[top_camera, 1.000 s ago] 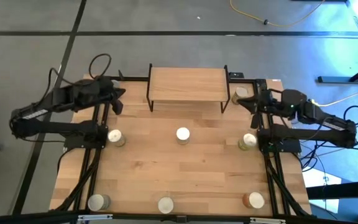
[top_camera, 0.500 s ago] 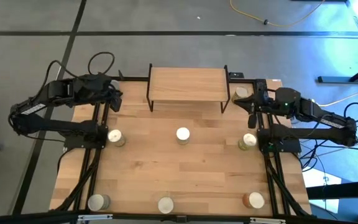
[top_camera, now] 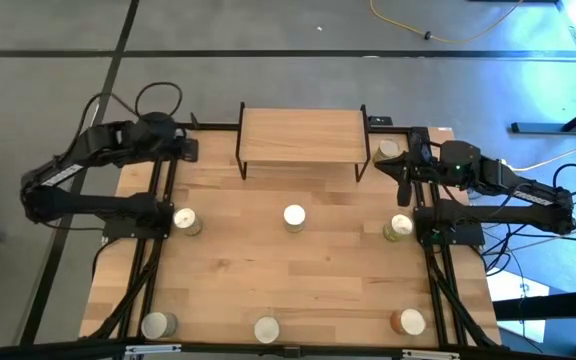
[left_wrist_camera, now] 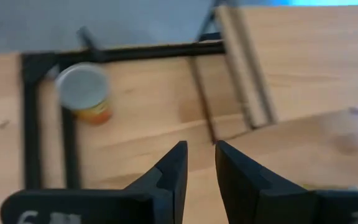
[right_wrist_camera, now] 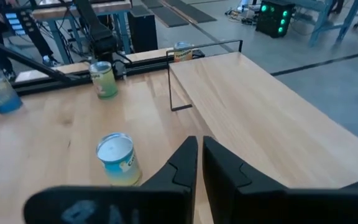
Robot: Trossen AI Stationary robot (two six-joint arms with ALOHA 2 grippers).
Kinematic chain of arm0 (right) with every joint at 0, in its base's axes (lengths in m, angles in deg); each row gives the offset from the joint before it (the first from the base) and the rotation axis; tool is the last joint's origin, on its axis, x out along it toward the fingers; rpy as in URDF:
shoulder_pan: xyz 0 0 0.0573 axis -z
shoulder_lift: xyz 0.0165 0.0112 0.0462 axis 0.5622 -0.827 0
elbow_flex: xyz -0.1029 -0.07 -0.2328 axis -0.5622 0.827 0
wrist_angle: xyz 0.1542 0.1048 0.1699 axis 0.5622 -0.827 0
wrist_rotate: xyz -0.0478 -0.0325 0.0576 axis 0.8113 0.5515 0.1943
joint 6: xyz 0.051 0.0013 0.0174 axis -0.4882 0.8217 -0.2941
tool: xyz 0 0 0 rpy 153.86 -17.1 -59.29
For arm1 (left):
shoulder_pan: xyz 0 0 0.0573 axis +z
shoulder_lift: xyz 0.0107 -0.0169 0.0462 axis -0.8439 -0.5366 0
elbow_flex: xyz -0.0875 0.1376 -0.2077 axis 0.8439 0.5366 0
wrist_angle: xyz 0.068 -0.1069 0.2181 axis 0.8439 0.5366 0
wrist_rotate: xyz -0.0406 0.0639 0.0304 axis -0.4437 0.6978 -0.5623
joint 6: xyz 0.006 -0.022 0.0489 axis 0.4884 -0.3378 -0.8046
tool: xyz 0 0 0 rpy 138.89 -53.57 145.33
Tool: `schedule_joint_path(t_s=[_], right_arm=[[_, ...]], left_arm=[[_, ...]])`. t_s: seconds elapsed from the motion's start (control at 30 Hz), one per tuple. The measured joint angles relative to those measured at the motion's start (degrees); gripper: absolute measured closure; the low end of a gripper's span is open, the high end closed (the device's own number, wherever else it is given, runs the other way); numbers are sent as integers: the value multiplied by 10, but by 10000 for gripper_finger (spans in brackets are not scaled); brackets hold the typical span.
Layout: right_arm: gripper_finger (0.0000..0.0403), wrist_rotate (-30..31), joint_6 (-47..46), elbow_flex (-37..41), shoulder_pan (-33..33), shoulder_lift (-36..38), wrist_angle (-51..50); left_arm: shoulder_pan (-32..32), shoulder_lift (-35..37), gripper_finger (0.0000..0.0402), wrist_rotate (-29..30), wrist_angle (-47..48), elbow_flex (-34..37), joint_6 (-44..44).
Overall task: Pick and place cans onto a shelf
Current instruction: Put the top canned pineapples on the shelf
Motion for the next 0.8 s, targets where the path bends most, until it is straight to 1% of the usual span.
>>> schedule_joint_path(t_s=[0.1, 0.17, 0.27, 0.33, 0.4, 0.5, 0.7, 0.8], right_arm=[[374, 0, -10, 0, 0, 0, 0], [374, 0, -9, 0, 0, 0, 0], [374, 0, -9, 0, 0, 0, 0], [374, 0, -9, 0, 0, 0, 0], [374, 0, -9, 0, 0, 0, 0], [374, 0, -9, 0, 0, 0, 0], [374, 0, -8, 0, 0, 0, 0], [374, 0, -10, 0, 0, 0, 0]], left_arm=[[34, -22, 325, 0, 38, 0, 21], [55, -40, 325, -3, 48, 0, 24], [85, -69, 327, -27, 46, 0, 20], [100, -85, 326, -50, 47, 0, -1], [112, -99, 325, -75, 47, 0, -48], [130, -121, 327, -91, 45, 0, -108], [179, -163, 328, -95, 51, 0, -131], [211, -183, 328, -119, 50, 0, -132]])
